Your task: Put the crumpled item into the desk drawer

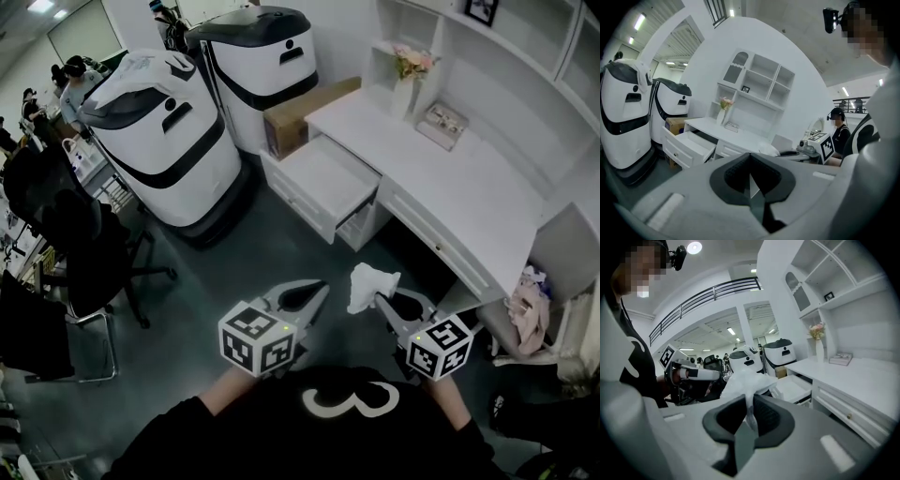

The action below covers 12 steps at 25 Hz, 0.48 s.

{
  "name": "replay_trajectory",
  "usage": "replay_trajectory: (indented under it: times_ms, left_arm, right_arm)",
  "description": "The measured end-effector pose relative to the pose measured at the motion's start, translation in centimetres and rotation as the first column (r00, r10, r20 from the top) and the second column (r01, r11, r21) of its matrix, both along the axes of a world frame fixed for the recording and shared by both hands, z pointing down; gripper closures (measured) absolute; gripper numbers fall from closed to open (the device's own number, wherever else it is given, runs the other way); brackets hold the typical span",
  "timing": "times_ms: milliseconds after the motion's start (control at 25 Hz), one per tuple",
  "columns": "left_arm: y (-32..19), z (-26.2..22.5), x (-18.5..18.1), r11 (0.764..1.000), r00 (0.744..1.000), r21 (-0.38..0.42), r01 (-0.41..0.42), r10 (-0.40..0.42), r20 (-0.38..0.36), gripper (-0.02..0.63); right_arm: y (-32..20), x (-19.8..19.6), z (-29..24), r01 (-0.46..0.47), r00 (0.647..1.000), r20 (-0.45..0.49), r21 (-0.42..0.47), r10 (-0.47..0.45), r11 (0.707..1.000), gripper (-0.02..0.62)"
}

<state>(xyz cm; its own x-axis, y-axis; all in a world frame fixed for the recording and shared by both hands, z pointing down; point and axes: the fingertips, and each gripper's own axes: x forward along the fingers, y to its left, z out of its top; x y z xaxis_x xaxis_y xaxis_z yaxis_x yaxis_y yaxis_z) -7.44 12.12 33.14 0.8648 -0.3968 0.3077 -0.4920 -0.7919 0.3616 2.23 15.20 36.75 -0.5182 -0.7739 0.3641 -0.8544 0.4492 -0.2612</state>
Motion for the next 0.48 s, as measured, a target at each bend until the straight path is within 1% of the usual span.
replay_trajectory:
  times_ms: [240, 360, 480]
  left_arm:
    - [-3.0, -0.1, 1.3, 1.000, 1.000, 0.022, 0.015, -0.016, 0.016, 0.597]
    - [-5.7, 0.5, 2.1, 0.999, 0.999, 0.008, 0.037, -0.037, 0.027, 0.596]
    - [-9.4, 1.2, 3.4, 0.998, 0.997, -0.011, 0.069, -0.068, 0.033, 0.597]
  right_arm:
    - [-3.2, 2.5, 0.6, -0.023, 0.999, 0.022, -0.007, 0.023, 1.000, 0.548]
    - [-5.8, 3.7, 0.7, -0.016, 1.000, 0.009, 0.008, 0.016, 1.000, 0.548]
    - [-9.3, 5.6, 1.0, -0.002, 1.000, -0.001, 0.001, 0.002, 1.000, 0.548]
